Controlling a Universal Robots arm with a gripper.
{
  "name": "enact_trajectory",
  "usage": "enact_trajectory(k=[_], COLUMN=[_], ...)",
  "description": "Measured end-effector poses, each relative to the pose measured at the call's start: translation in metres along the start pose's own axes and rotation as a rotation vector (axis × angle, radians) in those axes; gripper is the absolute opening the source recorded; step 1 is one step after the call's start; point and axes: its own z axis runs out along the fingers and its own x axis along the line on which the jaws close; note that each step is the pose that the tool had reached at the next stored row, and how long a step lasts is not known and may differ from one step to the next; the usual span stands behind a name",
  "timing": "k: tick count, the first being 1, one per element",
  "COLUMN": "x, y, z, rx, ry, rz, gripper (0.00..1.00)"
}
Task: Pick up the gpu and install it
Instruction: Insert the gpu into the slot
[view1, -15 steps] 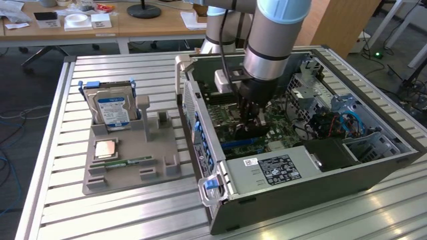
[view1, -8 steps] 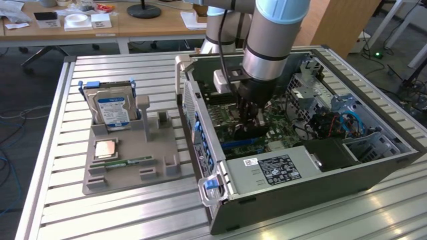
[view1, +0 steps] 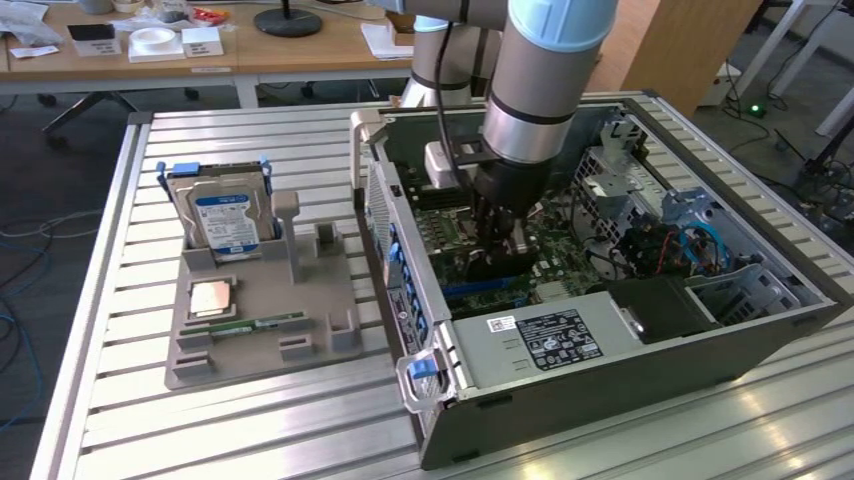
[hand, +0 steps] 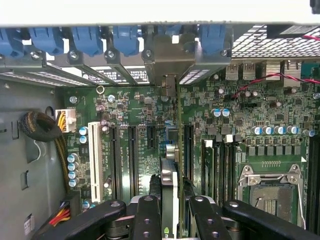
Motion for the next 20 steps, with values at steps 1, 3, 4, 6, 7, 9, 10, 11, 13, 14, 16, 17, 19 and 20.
enact_trajectory(k=[1,3,4,6,7,9,10,11,13,14,16,17,19,20], x=[0.0000,0.0000,0.0000,0.0001,0.0001,0.0001,0.0001,0.0001,0.0001,0.0001,0.0001,0.0002,0.0001,0.0002], y=[0.0002,0.0002,0.0003,0.0004,0.0004,0.0005,0.0005,0.0006,0.0006,0.0006,0.0006,0.0006,0.0007,0.0007], z=[0.0002,0.0012,0.0017,0.0027,0.0031,0.0039,0.0039,0.0039,0.0045,0.0049,0.0050,0.0052,0.0062,0.0062], rx=[0.0000,0.0001,0.0000,0.0000,0.0000,0.0000,0.0000,0.0000,0.0000,0.0000,-0.0001,-0.0001,0.0002,0.0000], ry=[-0.0001,-0.0003,-0.0001,-0.0001,-0.0001,0.0000,0.0002,0.0003,-0.0002,-0.0001,0.0003,0.0004,-0.0002,0.0001], rz=[0.000,0.001,0.001,0.003,0.003,0.004,0.004,0.004,0.004,0.004,0.004,0.004,0.004,0.004], gripper=[0.26,0.26,0.26,0.26,0.26,0.26,0.26,0.26,0.26,0.26,0.26,0.26,0.26,0.26])
